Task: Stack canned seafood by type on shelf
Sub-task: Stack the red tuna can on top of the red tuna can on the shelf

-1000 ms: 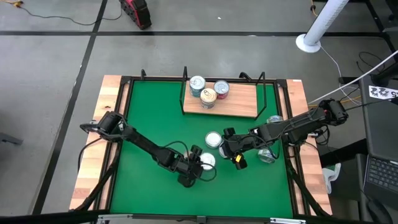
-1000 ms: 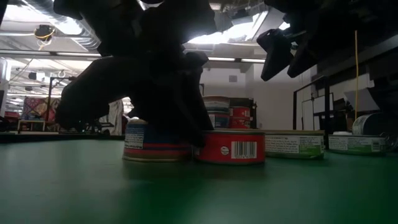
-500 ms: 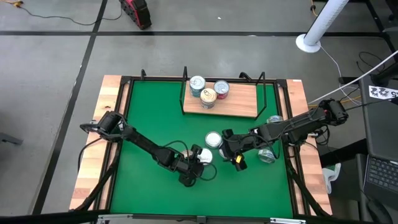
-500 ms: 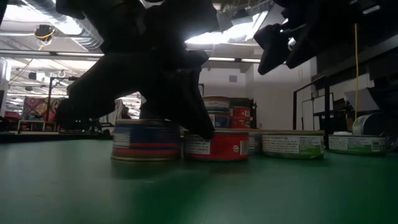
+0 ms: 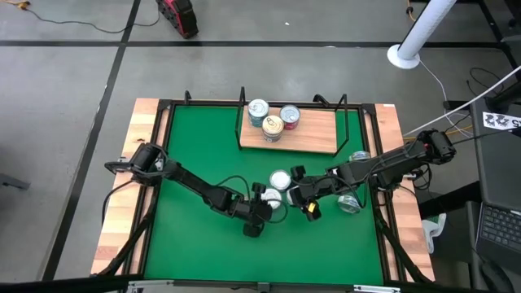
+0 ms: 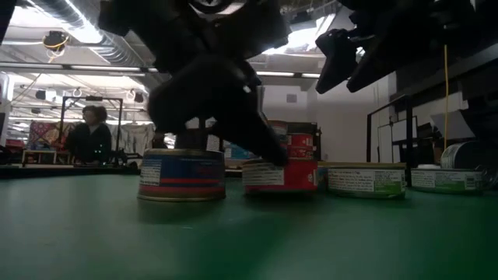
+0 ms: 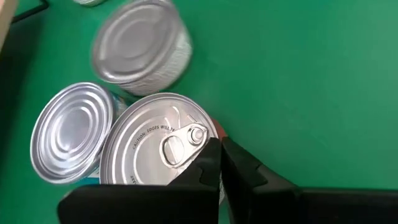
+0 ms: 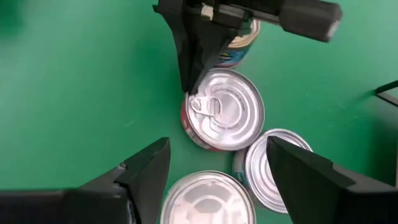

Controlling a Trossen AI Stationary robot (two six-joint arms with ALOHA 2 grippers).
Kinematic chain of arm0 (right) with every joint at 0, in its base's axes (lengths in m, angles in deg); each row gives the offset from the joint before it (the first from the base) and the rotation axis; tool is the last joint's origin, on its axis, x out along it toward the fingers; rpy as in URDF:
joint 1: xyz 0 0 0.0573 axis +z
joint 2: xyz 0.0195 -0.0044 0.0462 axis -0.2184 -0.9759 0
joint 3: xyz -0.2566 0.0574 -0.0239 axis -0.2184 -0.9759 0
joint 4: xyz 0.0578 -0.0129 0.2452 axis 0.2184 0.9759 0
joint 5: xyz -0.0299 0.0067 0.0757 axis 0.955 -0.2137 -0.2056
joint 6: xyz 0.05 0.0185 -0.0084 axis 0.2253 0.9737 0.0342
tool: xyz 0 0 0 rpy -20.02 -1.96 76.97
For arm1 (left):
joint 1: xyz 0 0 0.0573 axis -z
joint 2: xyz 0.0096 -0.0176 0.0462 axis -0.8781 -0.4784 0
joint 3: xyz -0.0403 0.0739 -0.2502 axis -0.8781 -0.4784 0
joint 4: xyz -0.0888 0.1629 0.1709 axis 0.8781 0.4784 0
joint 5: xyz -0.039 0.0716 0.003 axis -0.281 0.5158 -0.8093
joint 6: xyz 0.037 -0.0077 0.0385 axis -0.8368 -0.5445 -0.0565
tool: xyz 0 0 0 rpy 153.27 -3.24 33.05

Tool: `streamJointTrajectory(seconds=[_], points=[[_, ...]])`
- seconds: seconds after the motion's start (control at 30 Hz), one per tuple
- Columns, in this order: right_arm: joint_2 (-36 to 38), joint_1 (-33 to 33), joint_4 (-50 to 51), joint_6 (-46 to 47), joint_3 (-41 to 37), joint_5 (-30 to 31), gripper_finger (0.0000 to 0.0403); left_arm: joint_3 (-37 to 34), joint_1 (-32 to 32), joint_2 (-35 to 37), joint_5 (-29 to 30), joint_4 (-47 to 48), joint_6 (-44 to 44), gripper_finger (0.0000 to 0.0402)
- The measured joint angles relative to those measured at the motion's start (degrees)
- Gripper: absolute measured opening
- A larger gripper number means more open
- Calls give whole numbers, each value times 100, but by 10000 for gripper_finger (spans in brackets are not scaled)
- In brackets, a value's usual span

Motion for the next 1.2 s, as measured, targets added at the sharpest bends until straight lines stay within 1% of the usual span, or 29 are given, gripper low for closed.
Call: streamJointTrajectory(seconds=[0.37,0.5,0.7,0.83,0.9,1.0,1.07,1.2], points=[[0,1,-37,-138,-31,534,266,0,-293,68,24,-181,749,1],[-2,1,-275,-137,-311,715,266,0,-353,68,32,-290,974,0],[-2,1,-710,-136,-630,723,266,0,-470,72,32,-351,1386,0],[-2,6,-1179,-196,-866,808,266,0,-550,74,33,-353,1638,0],[-2,74,-1340,-329,-968,1020,266,0,-583,74,33,-352,1716,0],[-2,230,-1476,-563,-1078,1635,266,0,-631,74,33,-352,1818,0],[-2,343,-1609,-715,-1166,1912,266,0,-659,74,33,-369,1876,0],[-2,495,-1674,-869,-1259,2053,266,0,-707,74,28,-531,1962,0]])
